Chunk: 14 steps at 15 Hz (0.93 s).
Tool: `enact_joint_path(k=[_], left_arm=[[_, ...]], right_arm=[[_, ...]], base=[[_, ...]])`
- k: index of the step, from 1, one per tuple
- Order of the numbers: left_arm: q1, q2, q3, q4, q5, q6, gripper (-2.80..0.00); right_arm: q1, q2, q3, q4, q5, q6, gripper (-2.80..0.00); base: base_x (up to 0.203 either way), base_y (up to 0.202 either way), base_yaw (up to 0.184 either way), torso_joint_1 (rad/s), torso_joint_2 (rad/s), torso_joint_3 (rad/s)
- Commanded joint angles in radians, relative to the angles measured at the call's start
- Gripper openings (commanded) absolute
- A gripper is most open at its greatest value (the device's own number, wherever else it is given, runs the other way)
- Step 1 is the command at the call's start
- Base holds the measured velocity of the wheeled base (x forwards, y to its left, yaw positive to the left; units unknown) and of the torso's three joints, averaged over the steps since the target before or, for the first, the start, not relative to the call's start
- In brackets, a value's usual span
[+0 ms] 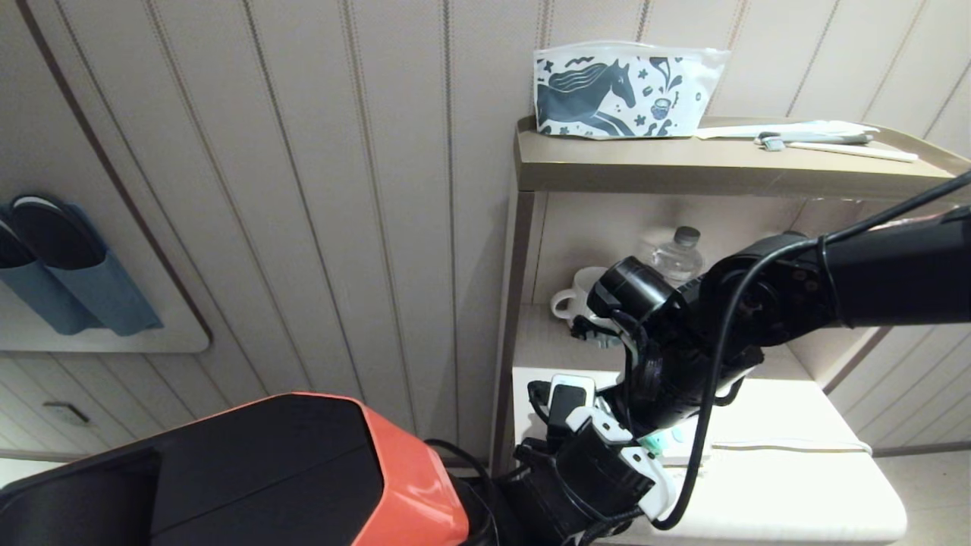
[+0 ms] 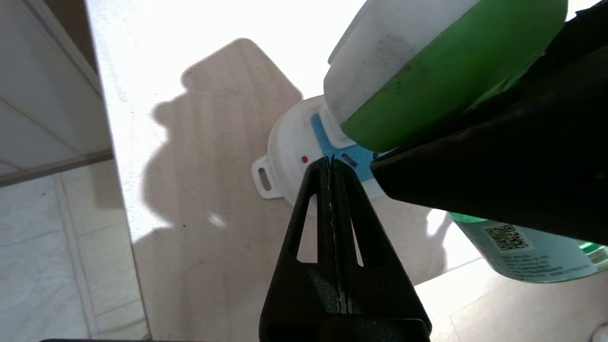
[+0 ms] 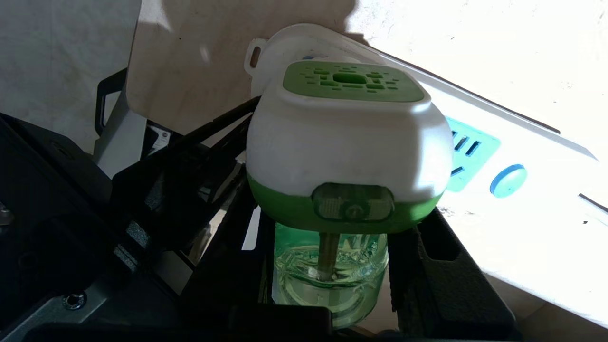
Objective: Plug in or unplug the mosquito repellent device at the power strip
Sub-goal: Hold the socket with your left hand and unplug it with your right hand
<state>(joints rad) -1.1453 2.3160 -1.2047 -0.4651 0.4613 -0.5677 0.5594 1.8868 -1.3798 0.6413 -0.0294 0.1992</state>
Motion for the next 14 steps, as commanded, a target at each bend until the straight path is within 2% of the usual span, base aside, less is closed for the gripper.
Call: enact_joint_path(k=[1, 14], left_arm=[[0.001, 0.006, -0.012, -0.001, 0.01, -0.003, -2.8], [0.006, 0.003, -0.085, 0.022, 0.016, 0.0, -2.8]], right_arm=[[0.001, -0.008, 0.011, 0.005, 0.003, 0.002, -2.8], [0.005, 0.009, 0.018, 0.003, 0.005, 0.006, -2.8]], base=[[0.0, 0.0, 0.0, 0.0, 0.0, 0.0], [0.0, 0.0, 0.0, 0.0, 0.0, 0.0]])
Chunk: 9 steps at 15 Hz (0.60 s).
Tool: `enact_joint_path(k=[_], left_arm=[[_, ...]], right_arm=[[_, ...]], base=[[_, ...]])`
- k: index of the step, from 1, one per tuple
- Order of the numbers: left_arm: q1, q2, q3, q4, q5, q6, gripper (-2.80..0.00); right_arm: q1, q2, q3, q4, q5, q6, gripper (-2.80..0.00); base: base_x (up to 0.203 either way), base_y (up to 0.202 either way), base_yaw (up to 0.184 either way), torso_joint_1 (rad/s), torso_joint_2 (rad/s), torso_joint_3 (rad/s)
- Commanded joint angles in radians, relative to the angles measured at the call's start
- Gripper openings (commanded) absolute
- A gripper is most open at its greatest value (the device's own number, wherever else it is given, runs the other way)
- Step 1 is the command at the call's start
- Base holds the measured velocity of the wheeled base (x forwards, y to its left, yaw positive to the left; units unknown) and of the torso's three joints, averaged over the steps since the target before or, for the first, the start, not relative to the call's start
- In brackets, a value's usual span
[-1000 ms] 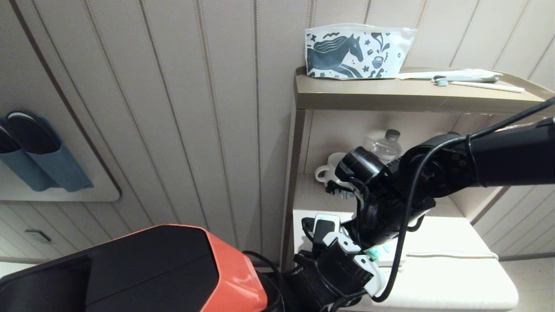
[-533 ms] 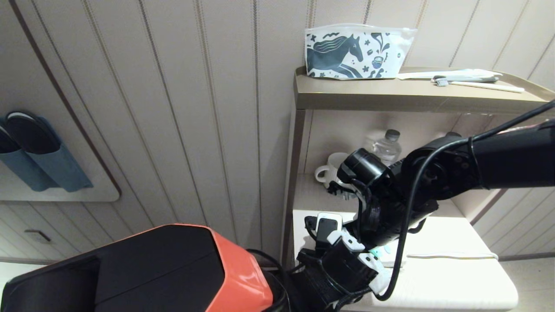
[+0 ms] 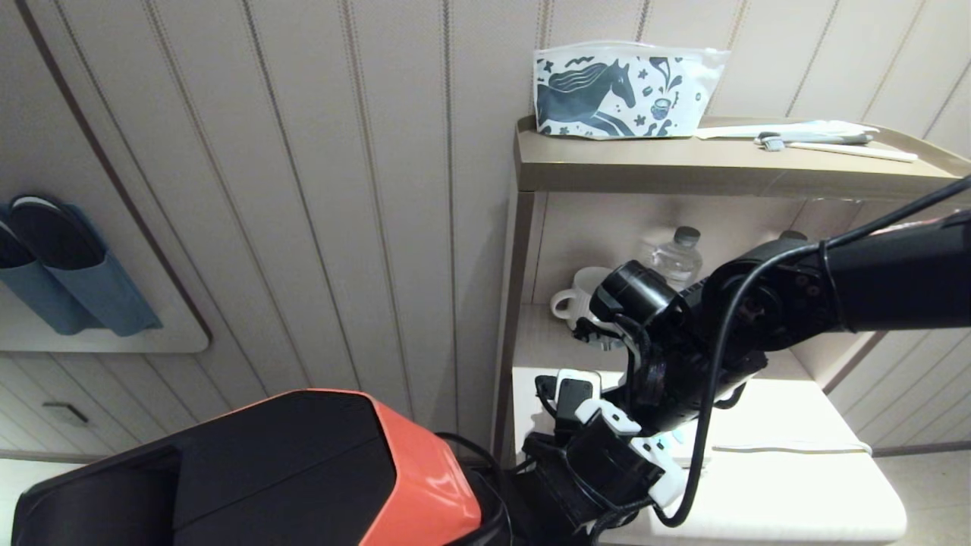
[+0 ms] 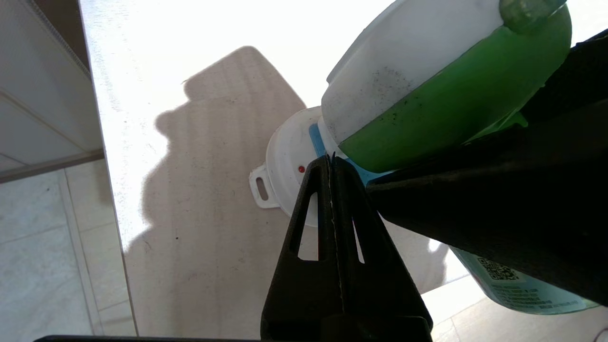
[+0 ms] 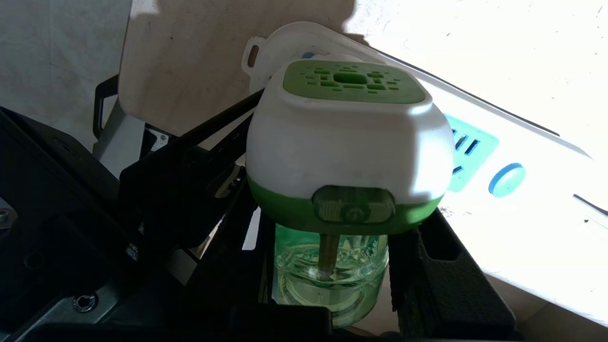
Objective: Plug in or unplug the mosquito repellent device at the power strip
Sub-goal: Hold the socket with your left hand and unplug it with your right hand
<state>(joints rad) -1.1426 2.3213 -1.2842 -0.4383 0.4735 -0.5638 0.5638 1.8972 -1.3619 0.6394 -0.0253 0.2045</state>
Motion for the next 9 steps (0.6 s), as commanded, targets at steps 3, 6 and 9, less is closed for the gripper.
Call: enact_joint_path(k=[3, 6, 9], left_arm=[[0.025, -0.017, -0.015, 0.005, 0.003, -0.004, -2.8], [0.037, -0.025, -0.009, 0.004, 0.004, -0.004, -2.8], [0.035, -0.036, -0.011, 0.006, 0.004, -0.004, -2.8]], right_arm=[[0.001, -0.003, 0.006, 0.005, 0.001, 0.001, -2.8], [0.001, -0.007, 0.012, 0.005, 0.002, 0.001, -2.8], [0.001, -0.01, 0.012, 0.005, 0.002, 0.001, -2.8]], base=[[0.0, 0.0, 0.0, 0.0, 0.0, 0.0], [0.0, 0.0, 0.0, 0.0, 0.0, 0.0], [0.0, 0.0, 0.0, 0.0, 0.0, 0.0]])
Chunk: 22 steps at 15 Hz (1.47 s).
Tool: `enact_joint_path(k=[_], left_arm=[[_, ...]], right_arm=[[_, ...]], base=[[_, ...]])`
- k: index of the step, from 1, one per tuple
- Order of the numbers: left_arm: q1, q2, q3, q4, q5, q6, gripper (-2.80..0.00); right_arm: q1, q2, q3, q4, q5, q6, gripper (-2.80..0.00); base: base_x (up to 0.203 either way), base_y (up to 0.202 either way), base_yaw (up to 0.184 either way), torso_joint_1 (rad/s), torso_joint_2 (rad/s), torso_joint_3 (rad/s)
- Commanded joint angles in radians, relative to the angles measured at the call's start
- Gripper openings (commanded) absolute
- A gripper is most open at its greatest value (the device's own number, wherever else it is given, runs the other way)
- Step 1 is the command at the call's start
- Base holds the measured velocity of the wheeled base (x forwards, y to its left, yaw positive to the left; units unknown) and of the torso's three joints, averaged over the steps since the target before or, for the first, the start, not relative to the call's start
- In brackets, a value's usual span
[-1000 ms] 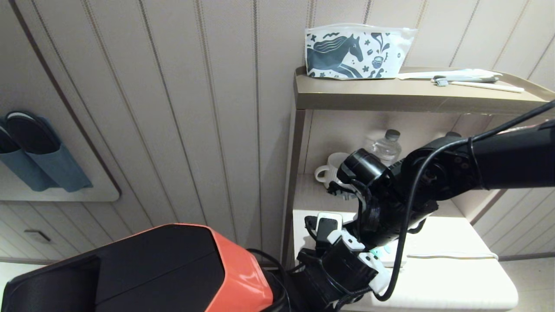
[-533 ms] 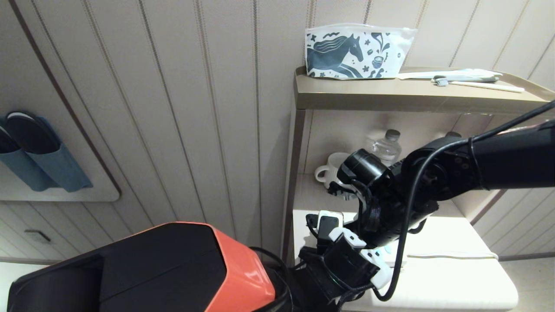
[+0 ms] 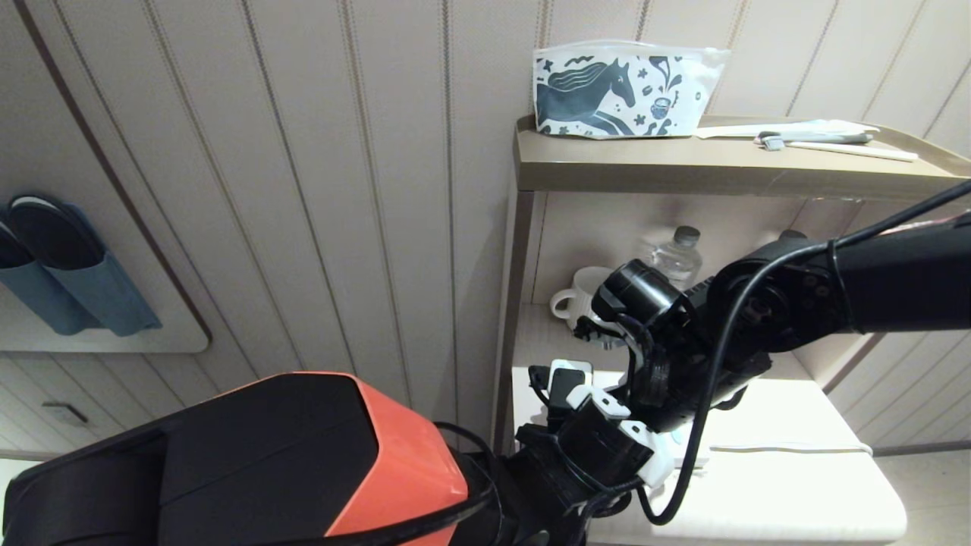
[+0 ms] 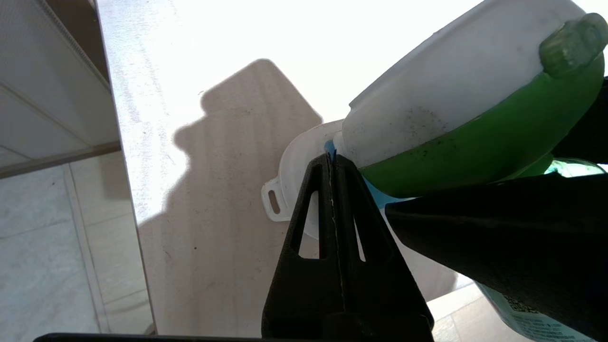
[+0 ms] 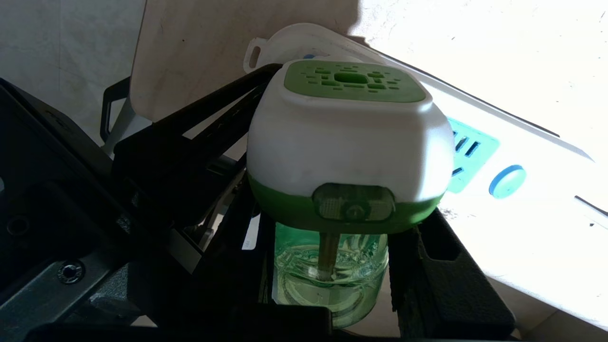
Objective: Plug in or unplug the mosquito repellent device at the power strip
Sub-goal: Hold the socket with your left hand and unplug it with your right hand
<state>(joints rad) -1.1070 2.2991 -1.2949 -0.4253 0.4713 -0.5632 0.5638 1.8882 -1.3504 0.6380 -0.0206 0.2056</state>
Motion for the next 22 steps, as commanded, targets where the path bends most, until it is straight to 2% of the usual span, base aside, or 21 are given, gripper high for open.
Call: enact_joint_path(k=[1, 22], left_arm=[[-0.001, -0.006, 0.0, -0.009, 0.004, -0.004, -2.8], [-0.001, 0.06, -0.014, -0.009, 0.006, -0.006, -2.8]], right_arm=[[0.001, -0.001, 0.001, 0.006, -0.004, 0.0, -2.8], [0.001, -0.026, 0.011, 0.006, -0.004, 0.0, -2.8]], base=[[0.0, 0.0, 0.0, 0.0, 0.0, 0.0], [0.0, 0.0, 0.0, 0.0, 0.0, 0.0]])
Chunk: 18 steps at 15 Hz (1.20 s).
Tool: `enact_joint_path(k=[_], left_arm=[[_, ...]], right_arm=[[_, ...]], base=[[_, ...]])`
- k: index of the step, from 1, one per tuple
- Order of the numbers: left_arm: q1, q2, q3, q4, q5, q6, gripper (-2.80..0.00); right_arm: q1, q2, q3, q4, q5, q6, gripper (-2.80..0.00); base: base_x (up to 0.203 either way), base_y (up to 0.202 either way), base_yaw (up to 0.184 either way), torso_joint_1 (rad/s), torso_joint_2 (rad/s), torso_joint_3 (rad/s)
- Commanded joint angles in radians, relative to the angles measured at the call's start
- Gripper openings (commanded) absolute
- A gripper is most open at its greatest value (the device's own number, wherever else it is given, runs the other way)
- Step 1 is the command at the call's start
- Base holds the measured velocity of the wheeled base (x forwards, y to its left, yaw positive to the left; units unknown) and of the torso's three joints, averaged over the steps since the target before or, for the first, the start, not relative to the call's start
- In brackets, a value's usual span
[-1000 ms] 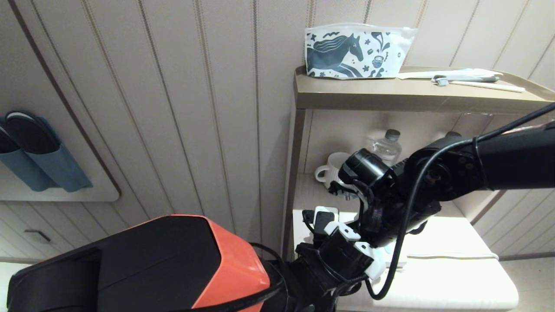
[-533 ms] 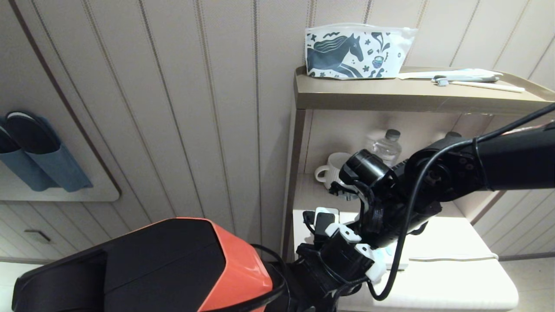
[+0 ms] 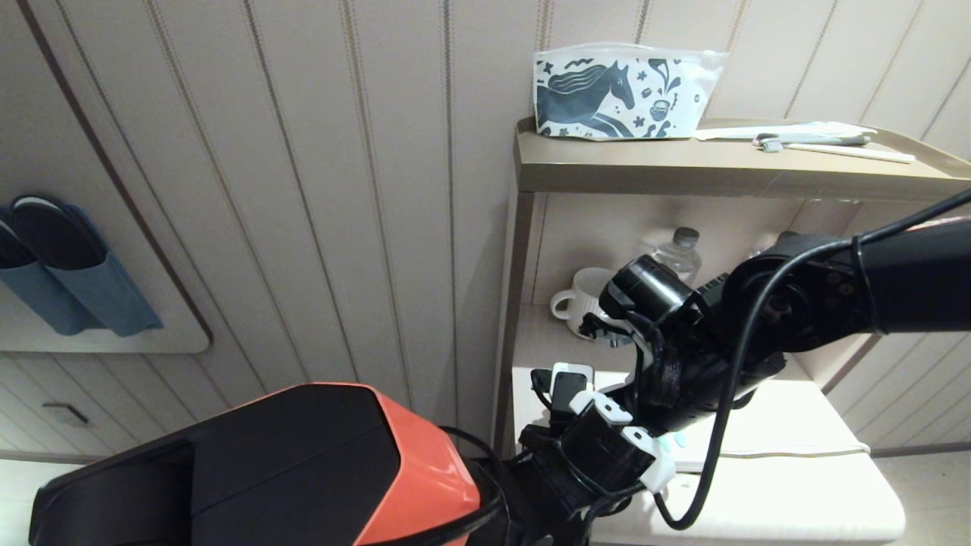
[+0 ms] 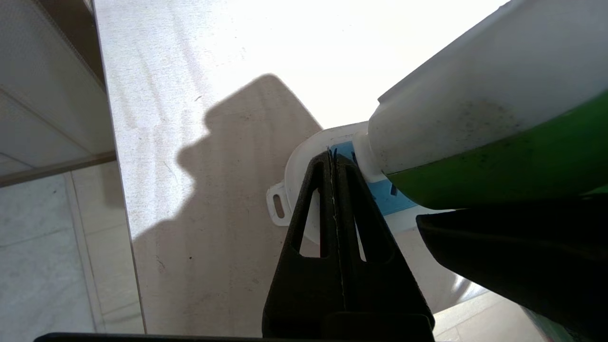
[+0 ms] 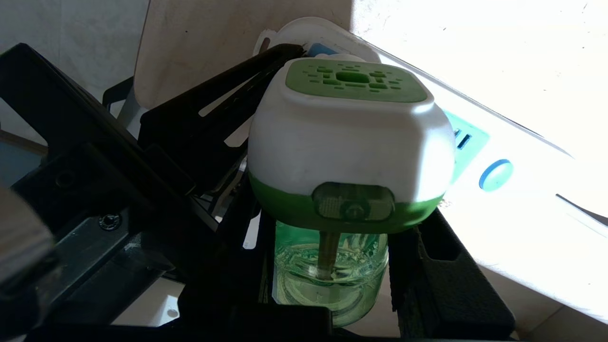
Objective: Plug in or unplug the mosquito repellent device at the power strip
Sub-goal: Hold the socket with your left hand and unplug it with your right hand
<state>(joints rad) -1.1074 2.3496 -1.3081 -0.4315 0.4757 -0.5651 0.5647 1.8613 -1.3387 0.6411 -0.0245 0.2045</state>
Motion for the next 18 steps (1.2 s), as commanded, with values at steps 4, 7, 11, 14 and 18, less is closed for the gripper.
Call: enact_joint_path(k=[4, 7, 11, 14, 18], left_arm=[[0.0, 0.005, 0.0, -0.003, 0.001, -0.004, -2.8], [0.0, -0.006, 0.001, -0.003, 0.001, -0.004, -2.8], [0.0, -0.013, 0.003, -0.003, 0.02, -0.004, -2.8], [0.001, -0.048, 0.005, -0.001, 0.031, -0.002, -2.8], [0.009, -0.183, 0.023, 0.02, 0.032, 0.01, -2.8]], right_arm=[[-0.004, -0.028, -0.001, 0.005, -0.002, 0.0, -2.8], [-0.013, -0.052, 0.001, 0.005, -0.002, -0.002, -2.8], [-0.016, -0.07, 0.0, 0.034, -0.003, -0.002, -2.8], [-0.032, -0.12, 0.019, 0.049, -0.005, -0.004, -2.8], [-0.058, -0.192, 0.033, 0.078, -0.005, -0.009, -2.8]], base=[[0.0, 0.0, 0.0, 0.0, 0.0, 0.0], [0.0, 0.0, 0.0, 0.0, 0.0, 0.0], [0.0, 0.0, 0.0, 0.0, 0.0, 0.0], [0.0, 0.0, 0.0, 0.0, 0.0, 0.0], [0.0, 0.0, 0.0, 0.0, 0.0, 0.0]])
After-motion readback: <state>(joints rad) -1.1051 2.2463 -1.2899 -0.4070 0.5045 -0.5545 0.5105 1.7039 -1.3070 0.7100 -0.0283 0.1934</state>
